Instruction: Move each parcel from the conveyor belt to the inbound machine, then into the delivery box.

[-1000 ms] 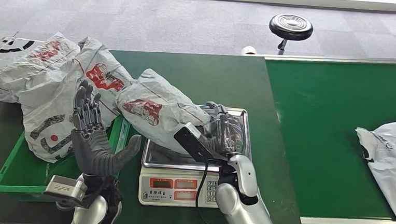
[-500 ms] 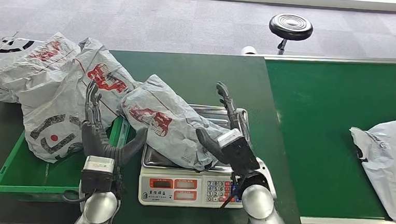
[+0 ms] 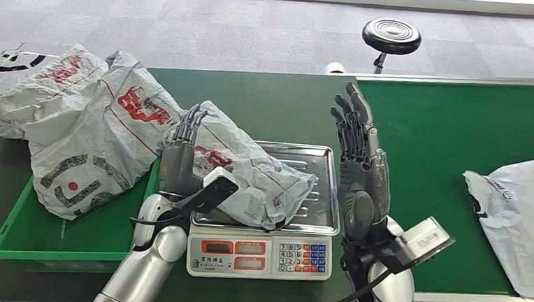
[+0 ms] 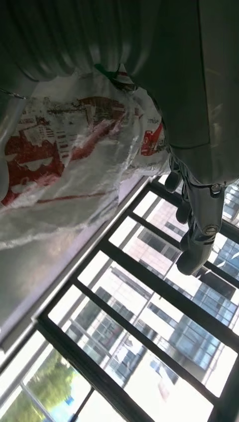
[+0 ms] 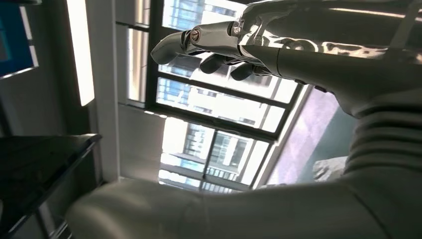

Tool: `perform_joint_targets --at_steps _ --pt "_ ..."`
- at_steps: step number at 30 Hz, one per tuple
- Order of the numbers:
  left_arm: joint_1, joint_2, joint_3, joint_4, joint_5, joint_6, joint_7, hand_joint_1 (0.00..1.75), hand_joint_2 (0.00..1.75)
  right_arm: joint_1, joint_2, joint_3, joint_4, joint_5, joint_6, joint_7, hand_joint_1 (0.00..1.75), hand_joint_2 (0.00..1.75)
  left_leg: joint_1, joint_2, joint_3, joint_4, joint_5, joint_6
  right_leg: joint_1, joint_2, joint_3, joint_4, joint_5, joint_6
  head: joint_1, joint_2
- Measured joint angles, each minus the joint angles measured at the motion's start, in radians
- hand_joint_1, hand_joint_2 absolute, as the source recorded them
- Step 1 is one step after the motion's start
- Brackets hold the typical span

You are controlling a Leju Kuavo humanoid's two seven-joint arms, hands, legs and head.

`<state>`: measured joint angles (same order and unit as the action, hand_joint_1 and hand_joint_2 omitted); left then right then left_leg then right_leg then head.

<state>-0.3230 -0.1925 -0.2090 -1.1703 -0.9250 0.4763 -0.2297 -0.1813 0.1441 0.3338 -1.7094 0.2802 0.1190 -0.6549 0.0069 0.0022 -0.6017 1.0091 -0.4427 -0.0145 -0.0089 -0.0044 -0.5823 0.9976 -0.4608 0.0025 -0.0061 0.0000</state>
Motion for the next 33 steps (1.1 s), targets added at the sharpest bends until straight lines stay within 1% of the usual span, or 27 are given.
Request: perform_joint_targets --at_steps 2,4,7,9,12,13,16,18,24,33 --pt "-0.045 0.001 0.000 0.088 -0.111 -0.022 0.062 0.00 1.75 0.001 0.001 -0.002 -0.025 -0.002 0.027 -0.022 0.00 1.75 0.000 0.000 0.000 0.000 0.000 0.000 0.000 0.000 0.000 0.000 0.000 0.000 0.000 0.000" --pt "-0.091 0.000 -0.001 0.187 -0.191 -0.034 0.098 0.00 1.75 0.001 0.004 -0.002 -0.047 0.007 0.044 -0.027 0.00 1.75 0.000 0.000 0.000 0.000 0.000 0.000 0.000 0.000 0.000 0.000 0.000 0.000 0.000 0.000" --pt "-0.148 -0.006 -0.010 0.316 -0.260 -0.060 0.114 0.00 1.75 0.000 0.010 -0.002 -0.067 0.028 0.048 -0.024 0.00 1.75 0.000 0.000 0.001 0.000 0.000 0.000 0.000 0.000 0.001 0.000 0.000 0.000 0.000 0.000" --pt "-0.184 -0.014 -0.022 0.386 -0.285 -0.102 0.105 0.03 1.75 0.000 0.013 -0.003 -0.072 0.042 0.041 -0.024 0.00 1.75 0.000 -0.001 0.001 0.000 0.000 0.000 0.000 -0.002 0.002 0.000 0.000 0.000 0.000 0.000" --pt "-0.245 -0.026 -0.042 0.470 -0.298 -0.209 0.070 1.34 1.75 0.001 0.016 -0.007 -0.076 0.060 0.026 -0.027 0.00 1.75 0.000 -0.006 0.003 0.000 0.000 0.001 -0.001 -0.007 0.006 0.000 -0.001 0.001 0.000 0.000" --pt "-0.264 -0.028 -0.049 0.494 -0.298 -0.250 0.055 1.75 1.75 0.002 0.016 -0.009 -0.077 0.064 0.022 -0.028 0.00 1.75 0.000 -0.008 0.004 0.000 0.000 0.001 -0.001 -0.008 0.008 0.000 -0.002 0.002 0.000 0.000" --pt "-0.309 -0.034 -0.069 0.552 -0.298 -0.345 0.014 1.75 1.75 0.008 0.016 -0.014 -0.080 0.075 0.011 -0.033 0.00 1.75 -0.001 -0.011 0.007 0.000 0.000 0.003 -0.002 -0.011 0.013 -0.001 -0.005 0.004 0.000 0.000" --pt "-0.326 -0.036 -0.079 0.579 -0.298 -0.369 0.002 1.75 1.75 0.012 0.016 -0.016 -0.083 0.078 0.009 -0.037 0.00 1.75 -0.002 -0.012 0.009 0.000 0.000 0.003 -0.002 -0.012 0.015 -0.001 -0.005 0.005 0.000 0.000" --pt "-0.352 -0.039 -0.098 0.626 -0.298 -0.372 -0.003 1.75 1.75 0.021 0.016 -0.027 -0.086 0.079 0.008 -0.040 0.00 1.75 -0.003 -0.011 0.010 0.000 0.001 0.005 -0.003 -0.011 0.017 -0.001 -0.004 0.006 0.000 0.000" --pt "-0.368 -0.044 -0.107 0.648 -0.297 -0.372 -0.007 1.75 1.75 0.026 0.016 -0.031 -0.087 0.084 0.002 -0.041 0.00 1.75 -0.003 -0.011 0.011 0.000 0.001 0.005 -0.003 -0.010 0.017 -0.001 -0.003 0.006 0.000 0.000"
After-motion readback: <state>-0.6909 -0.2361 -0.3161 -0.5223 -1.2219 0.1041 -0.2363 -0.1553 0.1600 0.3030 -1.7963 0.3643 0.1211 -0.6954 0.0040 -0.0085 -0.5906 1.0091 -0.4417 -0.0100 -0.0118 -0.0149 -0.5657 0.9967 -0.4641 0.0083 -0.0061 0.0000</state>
